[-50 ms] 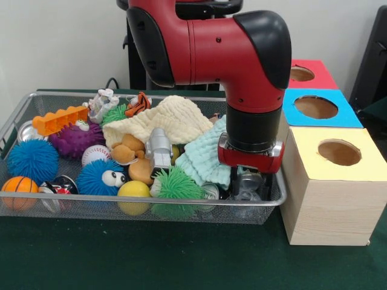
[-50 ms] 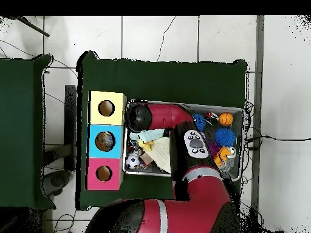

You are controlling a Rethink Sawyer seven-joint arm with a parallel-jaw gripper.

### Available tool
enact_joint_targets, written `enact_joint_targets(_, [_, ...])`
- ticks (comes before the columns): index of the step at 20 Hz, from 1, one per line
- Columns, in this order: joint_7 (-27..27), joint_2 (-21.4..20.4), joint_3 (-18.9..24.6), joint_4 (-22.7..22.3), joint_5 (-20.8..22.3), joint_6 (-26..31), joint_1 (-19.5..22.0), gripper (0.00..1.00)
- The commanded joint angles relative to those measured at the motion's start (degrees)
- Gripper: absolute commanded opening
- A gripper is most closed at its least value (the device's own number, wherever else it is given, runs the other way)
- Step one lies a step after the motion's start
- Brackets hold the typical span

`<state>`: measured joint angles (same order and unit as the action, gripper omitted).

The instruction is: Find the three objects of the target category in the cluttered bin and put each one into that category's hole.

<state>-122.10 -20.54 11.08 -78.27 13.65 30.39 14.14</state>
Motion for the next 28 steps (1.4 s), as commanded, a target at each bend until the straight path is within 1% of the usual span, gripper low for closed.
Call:
enact_joint_targets(1, [0.1,6.2,1.6,4.9,1.5,0.1,-1.2,1.0])
enact_joint_targets(8, [-0.2,6.3,1.2,5.4,1.2,-0.1,-1.7,1.0])
enact_joint_targets(14, [0.0,7.5,0.8,6.4,1.3,-0.3,-1.8,1.0])
enact_joint_targets(20, [0.7,8.3,0.7,6.3,1.6,-0.2,-1.4,1.0])
enact_joint_targets(28, [1.3,10.3,0.4,6.7,2.8,-2.3,-0.9,1.0])
